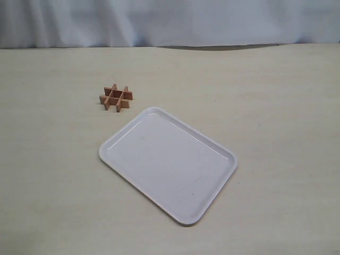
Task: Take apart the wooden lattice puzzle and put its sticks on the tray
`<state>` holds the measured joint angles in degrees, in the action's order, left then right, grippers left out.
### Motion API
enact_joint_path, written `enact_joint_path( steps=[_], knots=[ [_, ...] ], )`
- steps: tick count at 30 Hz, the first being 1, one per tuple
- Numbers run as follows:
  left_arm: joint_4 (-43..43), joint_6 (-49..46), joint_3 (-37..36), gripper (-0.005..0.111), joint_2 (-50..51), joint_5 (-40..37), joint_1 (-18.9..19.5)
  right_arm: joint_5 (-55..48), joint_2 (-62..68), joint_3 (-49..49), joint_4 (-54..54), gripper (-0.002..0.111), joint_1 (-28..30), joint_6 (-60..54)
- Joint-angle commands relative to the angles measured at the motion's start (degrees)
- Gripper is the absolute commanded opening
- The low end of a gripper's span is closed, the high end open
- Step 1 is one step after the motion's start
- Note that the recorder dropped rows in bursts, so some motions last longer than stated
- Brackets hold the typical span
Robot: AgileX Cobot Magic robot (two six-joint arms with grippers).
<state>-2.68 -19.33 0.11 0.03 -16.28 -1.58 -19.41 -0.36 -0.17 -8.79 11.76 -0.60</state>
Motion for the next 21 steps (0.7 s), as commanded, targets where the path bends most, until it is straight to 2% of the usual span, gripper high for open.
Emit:
enact_joint_path(
  steps=[1, 3, 4, 5, 7, 8, 12, 14, 15, 16, 18, 20, 21],
  knots=[
    [5.6, -0.1, -0.1, 0.0, 0.0, 2.6, -0.4, 0.0, 0.4, 0.2, 0.0, 0.006, -0.1, 0.0],
    [4.5, 0.3, -0.1, 0.0, 0.0, 8.1, -0.4, 0.0, 0.4, 0.2, 0.0, 0.006, -0.1, 0.0],
    [0.4, 2.1, -0.1, 0.0, 0.0, 10.2, -0.4, 0.0, 0.4, 0.2, 0.0, 0.006, -0.1, 0.0],
    [-14.3, 10.4, -0.1, 0.0, 0.0, 13.5, -0.4, 0.0, 0.4, 0.2, 0.0, 0.006, -0.1, 0.0],
    [-27.8, 15.8, -0.1, 0.0, 0.0, 15.0, -0.4, 0.0, 0.4, 0.2, 0.0, 0.006, -0.1, 0.0],
    [-31.6, 16.4, -0.1, 0.0, 0.0, 15.0, -0.4, 0.0, 0.4, 0.2, 0.0, 0.006, -0.1, 0.0],
    [-33.1, 17.3, -0.1, 0.0, 0.0, 23.2, -0.4, 0.0, 0.4, 0.2, 0.0, 0.006, -0.1, 0.0],
    [-32.8, 26.2, -0.1, 0.0, 0.0, 32.4, -0.4, 0.0, 0.4, 0.2, 0.0, 0.006, -0.1, 0.0],
    [-31.7, 31.6, 0.8, 0.0, 0.0, 34.5, -0.4, 0.0, 0.4, 0.2, 0.0, 0.006, -0.1, 0.0],
    [-25.7, 39.9, 2.7, 0.0, 0.0, 38.1, -0.4, 0.0, 0.4, 0.2, 0.0, 0.006, -0.1, 0.0],
    [-10.5, 48.5, 6.4, 0.0, 0.0, 45.7, -0.4, 0.0, 0.4, 0.2, 0.0, 0.006, -0.1, 0.0],
    [4.0, 52.3, 12.1, 0.0, 3.2, 52.0, -0.4, 0.0, 0.4, 0.2, 0.0, 0.006, -0.1, 0.0],
    [5.7, 53.0, 14.2, 0.0, 5.5, 51.9, -0.4, 0.0, 0.4, 0.2, 0.0, 0.006, -0.1, 0.0]
  ],
)
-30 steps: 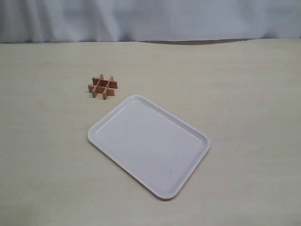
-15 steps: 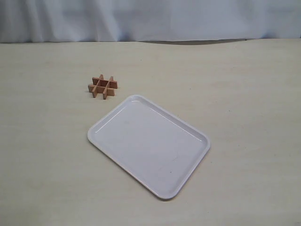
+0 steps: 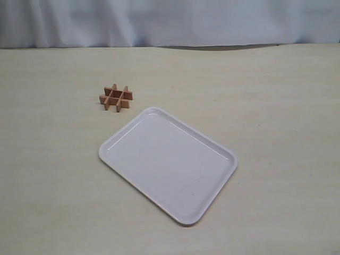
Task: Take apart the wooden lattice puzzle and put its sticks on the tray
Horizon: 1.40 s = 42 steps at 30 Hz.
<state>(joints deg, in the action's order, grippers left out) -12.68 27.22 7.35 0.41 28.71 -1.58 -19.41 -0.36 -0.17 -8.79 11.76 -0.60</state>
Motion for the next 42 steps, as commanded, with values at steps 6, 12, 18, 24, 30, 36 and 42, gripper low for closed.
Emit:
enact_joint_path(
  steps=[6, 12, 18, 24, 30, 36, 42],
  knots=[
    [18.7, 6.7, 15.2, 0.0, 36.9, 10.1, -0.4, 0.0, 0.4, 0.2, 0.0, 0.006, -0.1, 0.0],
    [25.6, 6.0, 16.8, 0.0, 65.8, 19.0, -0.4, 0.0, 0.4, 0.2, 0.0, 0.006, -0.1, 0.0],
    [25.9, -0.9, 16.8, 0.0, 87.9, 28.1, -0.4, 0.0, 0.4, 0.2, 0.0, 0.006, -0.1, 0.0],
    [28.7, -7.2, 19.5, 0.0, 103.3, 34.5, -0.4, 0.0, 0.4, 0.2, 0.0, 0.006, -0.1, 0.0],
    [34.3, -6.7, 31.9, 0.0, 112.2, 17.4, -2.9, 0.0, 0.4, 0.2, 0.0, 0.006, -0.1, 0.0],
    [34.5, -7.7, 42.7, 0.0, 113.4, -3.2, -9.9, 0.0, 0.4, 0.2, 0.0, 0.006, -0.1, 0.0],
    [34.5, -7.9, 46.5, 0.0, 113.4, -11.5, -13.1, 0.0, 0.4, 0.2, 0.0, 0.006, -0.1, 0.0]
  ],
)
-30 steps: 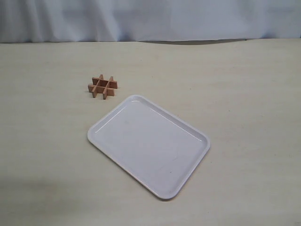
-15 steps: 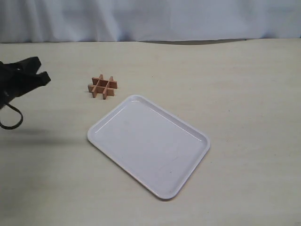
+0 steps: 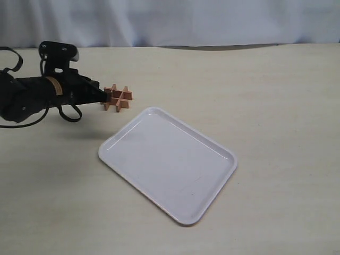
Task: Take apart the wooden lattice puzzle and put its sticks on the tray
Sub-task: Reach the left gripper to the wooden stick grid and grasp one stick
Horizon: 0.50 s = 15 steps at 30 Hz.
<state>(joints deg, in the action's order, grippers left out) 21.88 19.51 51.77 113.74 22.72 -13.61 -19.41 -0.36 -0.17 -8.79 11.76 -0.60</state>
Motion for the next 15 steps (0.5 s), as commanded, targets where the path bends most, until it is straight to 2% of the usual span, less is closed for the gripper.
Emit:
enact_joint_path(
  steps=[1, 4, 8, 11, 15],
  knots=[
    [-0.1, -0.1, 2.4, 0.0, 0.1, -6.5, -1.1, 0.0, 0.4, 0.2, 0.0, 0.006, -0.1, 0.0],
    [-0.1, 0.3, 2.4, 0.0, 0.1, -7.5, -1.1, 0.0, 0.4, 0.2, 0.0, 0.006, -0.1, 0.0],
    [-0.1, 6.7, 2.4, 0.0, 0.1, -9.8, -1.1, 0.0, 0.4, 0.2, 0.0, 0.006, -0.1, 0.0],
    [-0.1, 8.1, 2.7, 0.0, 0.1, -12.8, -1.4, 0.0, 0.4, 0.2, 0.0, 0.006, -0.1, 0.0],
    [0.0, 8.0, 3.3, 0.009, 0.1, -16.4, -3.3, 0.0, 0.4, 0.2, 0.0, 0.006, -0.1, 0.0]
  ],
)
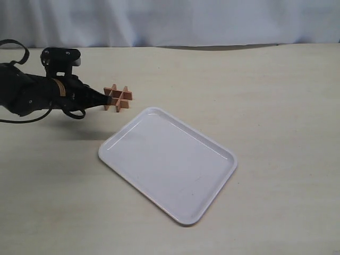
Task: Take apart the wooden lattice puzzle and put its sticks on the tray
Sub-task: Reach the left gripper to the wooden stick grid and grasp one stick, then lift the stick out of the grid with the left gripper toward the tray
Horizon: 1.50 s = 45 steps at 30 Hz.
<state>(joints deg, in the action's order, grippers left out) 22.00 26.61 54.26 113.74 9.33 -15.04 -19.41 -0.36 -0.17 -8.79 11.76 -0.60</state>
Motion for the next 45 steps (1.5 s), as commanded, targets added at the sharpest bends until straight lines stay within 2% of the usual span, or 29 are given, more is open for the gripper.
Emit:
enact_joint_path(
  steps=[1, 6, 10, 19, 45],
  knots=[
    [-0.1, 0.9, 0.9, 0.014, 0.1, -3.5, -2.3, 0.0, 0.4, 0.2, 0.0, 0.006, -0.1, 0.0],
    [-0.1, 0.8, 0.9, 0.038, 0.1, -3.6, -3.0, 0.0, 0.4, 0.2, 0.0, 0.006, -0.1, 0.0],
    [-0.1, 0.6, 0.9, 0.044, 0.1, -3.0, -3.0, 0.0, 0.4, 0.2, 0.0, 0.006, -0.1, 0.0],
    [1.3, 0.2, 1.0, 0.044, 2.6, 1.9, -3.0, 0.0, 0.4, 0.2, 0.0, 0.006, -0.1, 0.0],
    [1.3, -3.0, 1.5, 0.044, 5.9, 6.8, -2.9, 0.0, 0.4, 0.2, 0.0, 0.006, -0.1, 0.0]
  ],
)
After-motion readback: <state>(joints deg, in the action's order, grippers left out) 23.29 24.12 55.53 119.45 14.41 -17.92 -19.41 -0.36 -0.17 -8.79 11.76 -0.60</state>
